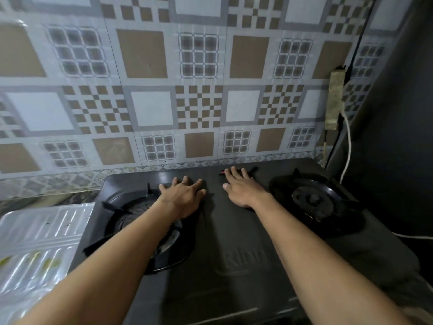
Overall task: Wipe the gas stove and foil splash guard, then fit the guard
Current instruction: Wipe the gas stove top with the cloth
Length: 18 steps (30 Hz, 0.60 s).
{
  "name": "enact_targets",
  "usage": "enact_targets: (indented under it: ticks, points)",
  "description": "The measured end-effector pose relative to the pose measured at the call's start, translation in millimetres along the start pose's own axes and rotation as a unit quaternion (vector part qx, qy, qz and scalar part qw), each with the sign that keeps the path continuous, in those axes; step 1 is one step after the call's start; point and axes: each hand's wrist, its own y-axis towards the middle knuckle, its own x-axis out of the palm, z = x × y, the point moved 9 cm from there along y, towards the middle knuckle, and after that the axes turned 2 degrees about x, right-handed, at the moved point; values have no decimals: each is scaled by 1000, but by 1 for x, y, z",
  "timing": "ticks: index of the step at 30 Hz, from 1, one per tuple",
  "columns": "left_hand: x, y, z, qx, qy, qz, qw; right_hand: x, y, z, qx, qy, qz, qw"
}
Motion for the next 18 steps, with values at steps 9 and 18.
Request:
enact_targets:
  ticks: [9,18]
  points:
    - [4,4,-3,-3,-11,-14,1000,9,-38,24,42,47,33,997]
    - [6,8,-5,-1,-14,-8,1000,36,-92,-26,-45,15,58,997]
